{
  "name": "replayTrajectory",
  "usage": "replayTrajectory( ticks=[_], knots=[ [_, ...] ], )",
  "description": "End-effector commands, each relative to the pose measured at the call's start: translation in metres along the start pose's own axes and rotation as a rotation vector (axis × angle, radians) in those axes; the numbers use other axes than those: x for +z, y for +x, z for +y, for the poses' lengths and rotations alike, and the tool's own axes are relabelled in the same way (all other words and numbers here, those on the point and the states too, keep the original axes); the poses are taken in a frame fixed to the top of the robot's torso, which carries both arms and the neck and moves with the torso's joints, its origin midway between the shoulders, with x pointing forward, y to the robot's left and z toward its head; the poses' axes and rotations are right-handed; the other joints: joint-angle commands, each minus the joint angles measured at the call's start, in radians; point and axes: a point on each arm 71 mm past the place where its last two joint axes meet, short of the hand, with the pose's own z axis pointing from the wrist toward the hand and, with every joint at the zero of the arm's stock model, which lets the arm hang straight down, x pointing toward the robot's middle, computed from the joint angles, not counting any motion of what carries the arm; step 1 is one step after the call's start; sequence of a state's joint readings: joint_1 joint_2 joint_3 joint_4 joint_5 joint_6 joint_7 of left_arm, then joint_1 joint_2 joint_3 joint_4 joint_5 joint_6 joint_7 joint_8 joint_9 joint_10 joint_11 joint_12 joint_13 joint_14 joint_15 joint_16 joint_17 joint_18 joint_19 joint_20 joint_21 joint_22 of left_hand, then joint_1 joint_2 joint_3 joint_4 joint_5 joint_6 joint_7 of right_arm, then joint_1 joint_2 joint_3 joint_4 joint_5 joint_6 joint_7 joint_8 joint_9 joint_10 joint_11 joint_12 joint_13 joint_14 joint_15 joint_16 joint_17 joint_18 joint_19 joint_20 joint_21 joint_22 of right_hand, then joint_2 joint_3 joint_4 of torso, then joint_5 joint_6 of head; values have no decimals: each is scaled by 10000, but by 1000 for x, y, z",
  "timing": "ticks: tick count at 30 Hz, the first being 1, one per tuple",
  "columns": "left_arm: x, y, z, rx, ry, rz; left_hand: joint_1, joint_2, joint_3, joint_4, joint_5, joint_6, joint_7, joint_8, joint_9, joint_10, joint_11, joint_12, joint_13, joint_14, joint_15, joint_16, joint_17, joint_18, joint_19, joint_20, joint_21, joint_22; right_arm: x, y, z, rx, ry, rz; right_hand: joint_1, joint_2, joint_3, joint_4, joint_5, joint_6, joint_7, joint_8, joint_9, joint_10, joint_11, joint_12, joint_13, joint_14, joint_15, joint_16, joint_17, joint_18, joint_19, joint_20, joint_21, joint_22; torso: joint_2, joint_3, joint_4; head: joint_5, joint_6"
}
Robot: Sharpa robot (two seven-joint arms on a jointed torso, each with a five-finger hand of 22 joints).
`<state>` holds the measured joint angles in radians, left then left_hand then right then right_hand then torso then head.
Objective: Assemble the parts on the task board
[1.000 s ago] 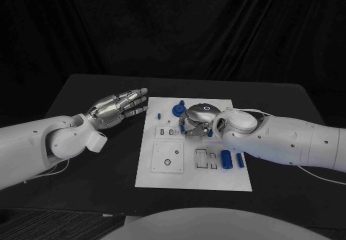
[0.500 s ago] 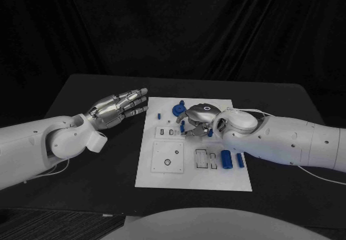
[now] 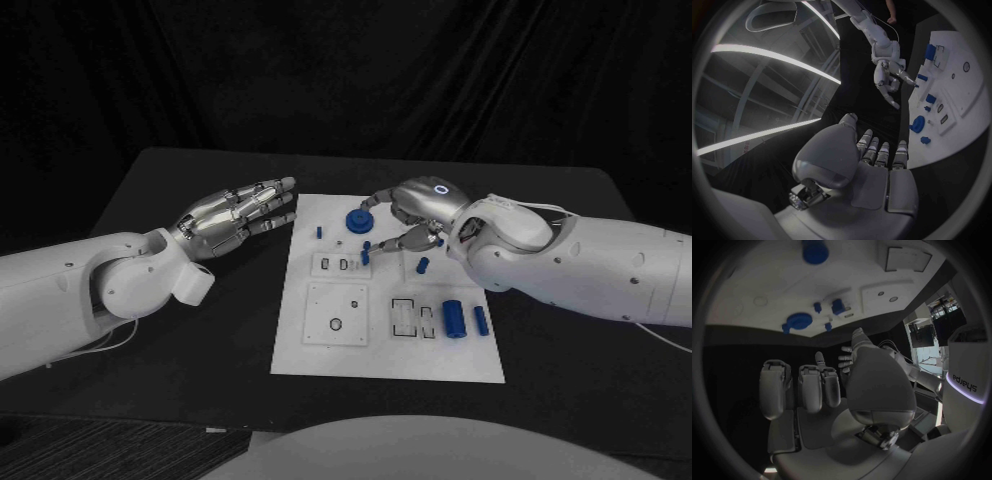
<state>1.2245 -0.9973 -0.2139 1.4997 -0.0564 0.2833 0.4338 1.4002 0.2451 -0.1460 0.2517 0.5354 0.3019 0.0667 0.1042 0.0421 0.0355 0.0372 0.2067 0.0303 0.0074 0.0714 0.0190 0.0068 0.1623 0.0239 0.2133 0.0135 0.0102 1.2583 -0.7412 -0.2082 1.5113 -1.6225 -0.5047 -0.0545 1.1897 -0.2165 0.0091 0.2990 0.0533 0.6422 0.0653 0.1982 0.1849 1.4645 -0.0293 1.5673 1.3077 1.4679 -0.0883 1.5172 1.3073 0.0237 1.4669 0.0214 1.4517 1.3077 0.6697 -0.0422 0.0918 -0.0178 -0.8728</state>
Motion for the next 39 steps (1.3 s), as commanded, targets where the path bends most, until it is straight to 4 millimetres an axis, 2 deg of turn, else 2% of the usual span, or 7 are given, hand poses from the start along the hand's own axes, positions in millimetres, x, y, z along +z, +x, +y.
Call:
replayTrajectory(
  ticks=[1,8,13,20,26,29,39],
  knots=[
    [1,-1,-6,255,615,-566,182,-199,-81,-136,-133,42,186,84,12,62,194,227,34,95,47,125,42,189,8,36,47,11,-4,-38,4,-241,-1170,-2628,-228,39,-57,-6,1,261,-41,136,-17,1063,-21,35,2631,820,-39,-85,1569,55,549,-28,51,2243,-5,0,-3,38,2],
    [12,0,-28,1137,1301,-1326,440,-604,-391,-85,-888,344,425,276,49,835,569,1970,236,1083,405,1526,346,208,488,178,356,168,-15,-101,-12,-1264,-1983,-4926,-800,165,-11,-6,-15,815,-188,374,-38,1063,-141,35,2631,838,-128,-25,1661,29,592,-86,158,2282,-11,23,-1,88,233],
    [24,2,-49,3472,1466,-2013,345,-867,-855,351,-1904,1063,505,545,122,2990,1568,5035,886,4441,960,5392,1255,143,3990,575,2552,1197,-21,-121,-31,-1650,-1860,-5606,-989,200,-24,-8,-21,1142,-188,501,-41,1063,-152,35,2631,826,-144,-53,1613,34,575,-112,131,2274,-17,45,-6,72,575],
    [34,4,-62,6711,551,-2330,428,-983,-1127,304,-2777,3254,1103,1642,330,5271,1431,10277,3935,6509,702,11629,3871,170,7401,360,6289,3259,-29,-122,-43,-1366,-1495,-5574,-758,693,365,-28,286,1544,-34,602,-111,1063,-29,35,2631,825,-50,-60,1595,29,583,-43,142,2278,-97,120,-74,222,765],
    [53,16,-65,9032,-797,-1391,424,-868,-886,332,-2854,3897,694,3066,555,15353,258,13641,15405,15195,-455,15554,15032,-457,10781,-803,12337,9456,-37,-113,-47,-1073,-1176,-5253,-542,971,601,-43,870,1818,39,650,-165,1063,31,35,2631,824,2,-62,1579,31,586,9,139,2277,-287,258,-191,103,533],
    [66,26,-66,10096,-1691,-758,-235,-929,-1052,308,-3156,4488,613,3786,795,15353,153,13641,15405,15634,-587,15518,15640,-1015,13047,-937,14439,12875,-42,-108,-49,-960,-1023,-5113,-425,1094,686,-56,1191,2022,85,692,-186,1063,67,35,2631,815,37,-83,1538,35,578,40,120,2271,-387,369,-300,71,367],
    [112,49,-53,12165,-4966,401,-2235,-807,-1495,368,-4322,5992,364,4248,1489,15353,38,13641,15405,15634,-728,15518,15640,-1422,14725,-1009,15330,14859,-59,-92,-55,-660,-583,-4731,-214,1305,795,-74,1685,2247,139,696,-237,1063,115,35,2631,819,74,-69,1551,33,585,78,131,2275,-788,832,-640,219,2]
  ],
)
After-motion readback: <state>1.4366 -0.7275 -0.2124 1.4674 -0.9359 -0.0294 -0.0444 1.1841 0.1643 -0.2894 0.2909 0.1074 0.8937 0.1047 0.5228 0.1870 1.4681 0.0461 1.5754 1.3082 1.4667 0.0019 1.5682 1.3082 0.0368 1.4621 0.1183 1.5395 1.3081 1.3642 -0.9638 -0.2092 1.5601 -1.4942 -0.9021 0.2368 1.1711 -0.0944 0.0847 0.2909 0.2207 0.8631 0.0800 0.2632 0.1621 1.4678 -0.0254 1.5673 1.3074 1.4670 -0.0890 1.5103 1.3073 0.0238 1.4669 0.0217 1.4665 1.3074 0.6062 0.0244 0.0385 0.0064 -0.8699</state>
